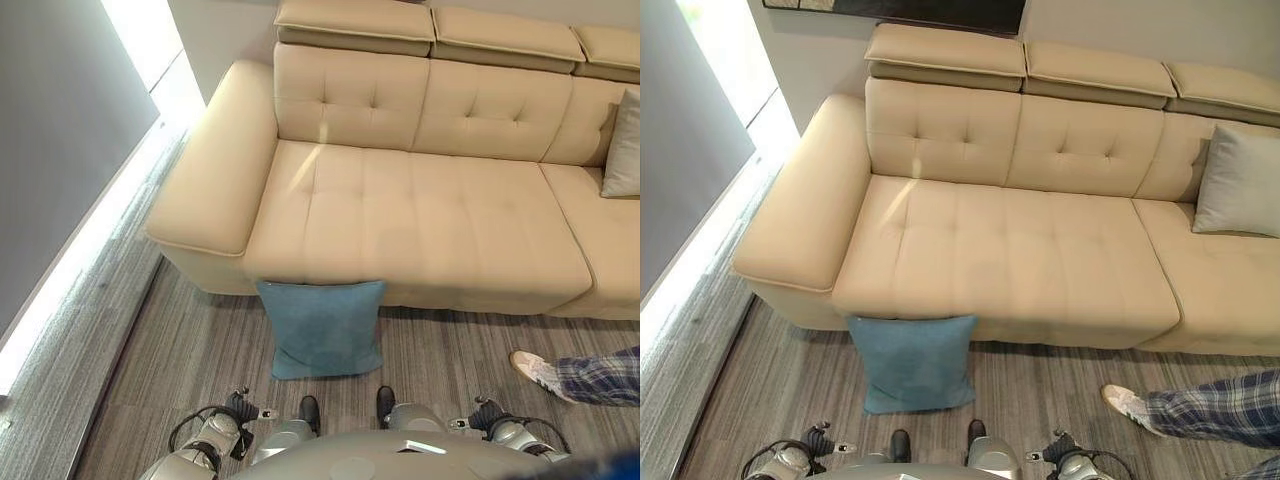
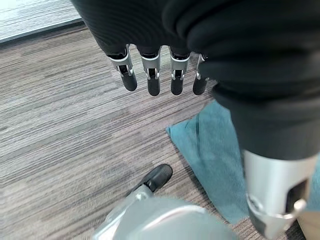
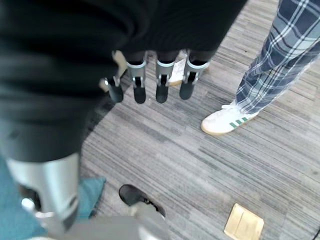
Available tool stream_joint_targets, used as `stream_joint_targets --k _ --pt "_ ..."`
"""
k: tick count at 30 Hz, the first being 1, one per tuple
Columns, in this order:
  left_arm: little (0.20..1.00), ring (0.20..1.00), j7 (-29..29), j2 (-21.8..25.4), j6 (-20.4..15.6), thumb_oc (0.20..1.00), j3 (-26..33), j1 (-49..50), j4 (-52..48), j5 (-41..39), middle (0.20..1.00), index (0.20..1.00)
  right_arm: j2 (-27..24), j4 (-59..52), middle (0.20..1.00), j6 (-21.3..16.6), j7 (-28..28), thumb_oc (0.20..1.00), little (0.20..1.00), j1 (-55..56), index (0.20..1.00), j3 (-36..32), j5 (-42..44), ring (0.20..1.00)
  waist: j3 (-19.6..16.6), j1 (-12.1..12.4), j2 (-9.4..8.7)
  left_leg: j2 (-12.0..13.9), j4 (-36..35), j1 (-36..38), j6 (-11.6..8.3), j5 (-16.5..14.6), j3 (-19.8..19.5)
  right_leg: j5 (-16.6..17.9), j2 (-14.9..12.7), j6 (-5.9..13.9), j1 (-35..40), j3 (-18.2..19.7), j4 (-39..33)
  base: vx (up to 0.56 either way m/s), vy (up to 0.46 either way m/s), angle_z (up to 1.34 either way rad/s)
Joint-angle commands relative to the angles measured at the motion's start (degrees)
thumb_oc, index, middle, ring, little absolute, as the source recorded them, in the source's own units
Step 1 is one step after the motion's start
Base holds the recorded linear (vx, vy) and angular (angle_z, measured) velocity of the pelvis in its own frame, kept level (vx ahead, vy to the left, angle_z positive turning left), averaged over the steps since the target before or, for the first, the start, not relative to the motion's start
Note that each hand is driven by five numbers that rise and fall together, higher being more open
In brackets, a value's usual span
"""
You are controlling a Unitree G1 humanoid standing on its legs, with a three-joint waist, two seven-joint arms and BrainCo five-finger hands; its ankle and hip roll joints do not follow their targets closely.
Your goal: Pick up all the scattered cushions and arrange them neatly on the sofa.
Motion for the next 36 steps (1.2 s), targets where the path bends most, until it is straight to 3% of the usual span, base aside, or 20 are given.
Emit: stream_joint_targets --k 1,11,14,18,22,28,36 --pt "1.000 1.000 0.34 0.45 -0.99 1.000 0.74 -2.54 0.70 -0.74 1.000 1.000 -1.42 1.25 1.000 0.15 -1.50 1.000 1.000 -2.02 1.000 1.38 -0.30 1.000 -1.53 0.28 -1.48 -2.53 1.27 0.17 0.25 -5.82 -2.62 -1.17 -0.40 4.04 -3.42 1.18 4.00 0.02 -0.038 -0.19" --pt "1.000 1.000 1.01 0.83 -0.89 1.000 1.09 -3.11 0.59 -1.01 1.000 1.000 -1.24 0.99 1.000 -0.30 -1.76 1.000 1.000 -1.96 1.000 0.97 1.04 1.000 -1.50 -0.28 -1.27 -2.02 0.60 0.05 -0.63 -5.66 -3.38 -1.73 -0.12 3.80 -2.41 0.42 2.88 0.03 -0.020 0.02" --pt "1.000 1.000 2.11 1.58 -0.79 1.000 1.57 -4.10 0.23 -2.13 1.000 1.000 -0.90 -0.60 1.000 -0.94 -2.04 1.000 1.000 -3.50 1.000 0.98 2.78 1.000 0.30 -0.01 -1.22 -1.97 1.20 -1.62 -0.32 -5.37 -3.46 -2.14 -0.28 3.61 -4.75 0.51 4.64 -0.05 -0.017 0.07" --pt "1.000 1.000 5.61 3.51 -1.90 1.000 2.13 -9.35 -1.93 -6.60 1.000 1.000 -1.41 -3.71 1.000 -1.87 -4.47 1.000 1.000 -9.01 1.000 1.41 6.29 1.000 4.74 0.68 -1.23 -2.58 9.52 -15.89 -0.20 -5.44 -3.63 -1.63 -1.13 2.54 -16.54 0.34 9.74 -0.32 -0.019 0.19" --pt "1.000 1.000 9.27 4.00 -3.99 1.000 2.11 -13.87 -4.06 -11.16 1.000 1.000 -2.54 -8.98 1.000 -3.18 -8.29 1.000 1.000 -15.39 1.000 1.85 9.44 1.000 7.50 2.04 -0.26 -2.83 10.64 -27.75 -1.42 -2.05 -4.84 -0.83 -1.82 1.28 -27.93 -0.73 12.00 -0.23 -0.032 0.25" --pt "1.000 1.000 12.33 3.33 -6.26 1.000 -0.05 -19.01 -10.27 -16.02 1.000 1.000 -3.27 -15.93 1.000 -4.47 -13.49 1.000 1.000 -23.98 1.000 3.35 11.40 1.000 10.01 3.42 0.67 -2.59 9.51 -35.64 -2.76 0.84 -6.03 -0.14 -2.49 1.33 -35.94 -2.43 12.32 -0.11 -0.039 0.22" --pt "1.000 1.000 15.13 5.38 -8.28 1.000 -1.66 -27.08 -15.36 -18.15 1.000 1.000 -4.12 -21.63 1.000 -6.91 -18.98 1.000 1.000 -34.43 1.000 2.85 14.45 1.000 12.57 3.92 1.52 -2.92 11.03 -46.91 -3.47 2.21 -6.54 0.72 -3.08 1.62 -47.66 -2.48 14.61 -0.05 -0.010 0.13"
